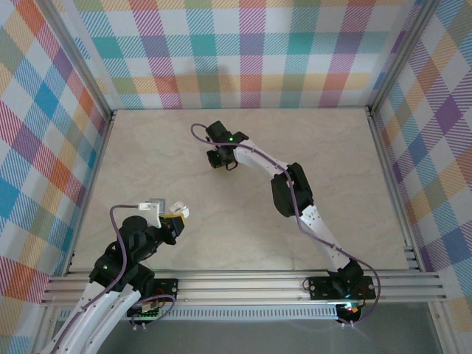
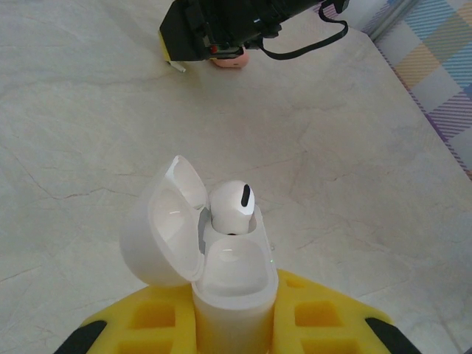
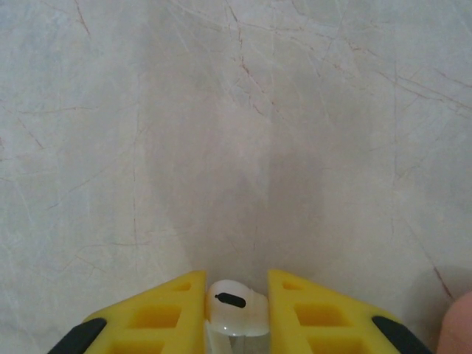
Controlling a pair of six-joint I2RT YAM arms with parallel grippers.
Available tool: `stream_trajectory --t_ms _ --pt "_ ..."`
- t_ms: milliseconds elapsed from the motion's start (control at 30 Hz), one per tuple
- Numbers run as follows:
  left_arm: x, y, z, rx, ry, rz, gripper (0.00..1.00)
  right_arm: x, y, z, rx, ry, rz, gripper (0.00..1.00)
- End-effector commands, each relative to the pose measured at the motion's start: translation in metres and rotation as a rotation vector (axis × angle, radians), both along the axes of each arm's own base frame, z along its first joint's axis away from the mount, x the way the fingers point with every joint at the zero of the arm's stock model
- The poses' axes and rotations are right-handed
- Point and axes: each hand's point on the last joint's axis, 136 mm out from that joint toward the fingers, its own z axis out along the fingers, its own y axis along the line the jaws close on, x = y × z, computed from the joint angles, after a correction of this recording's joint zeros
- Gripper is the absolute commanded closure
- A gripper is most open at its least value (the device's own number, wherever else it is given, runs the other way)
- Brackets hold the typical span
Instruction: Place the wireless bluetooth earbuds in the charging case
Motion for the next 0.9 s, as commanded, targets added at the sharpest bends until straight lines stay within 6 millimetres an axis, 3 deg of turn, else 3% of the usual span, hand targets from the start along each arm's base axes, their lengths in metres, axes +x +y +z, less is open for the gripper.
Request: stream_trajectory --t_ms 0,333,633,867 --pt "-0.001 -0.009 0.017 -0.052 -0.027 -0.036 1.0 -0.032 -0.009 -0.009 -0.054 0.088 0.046 0.77" --pt "0.01 -0.038 0.032 -0.093 -0.075 -0.163 1.0 -0.051 -0.036 0.034 0.006 0.062 -0.02 0.79" --pt "0.022 -0.055 0.063 -0.052 -0.242 -0.267 1.0 -0.072 -0.062 0.097 0.168 0.012 -0.096 0.8" --pt "0.029 -0.064 0.093 -0.037 -0.45 -0.316 1.0 -0.087 -0.079 0.164 0.264 -0.117 -0.087 0.81"
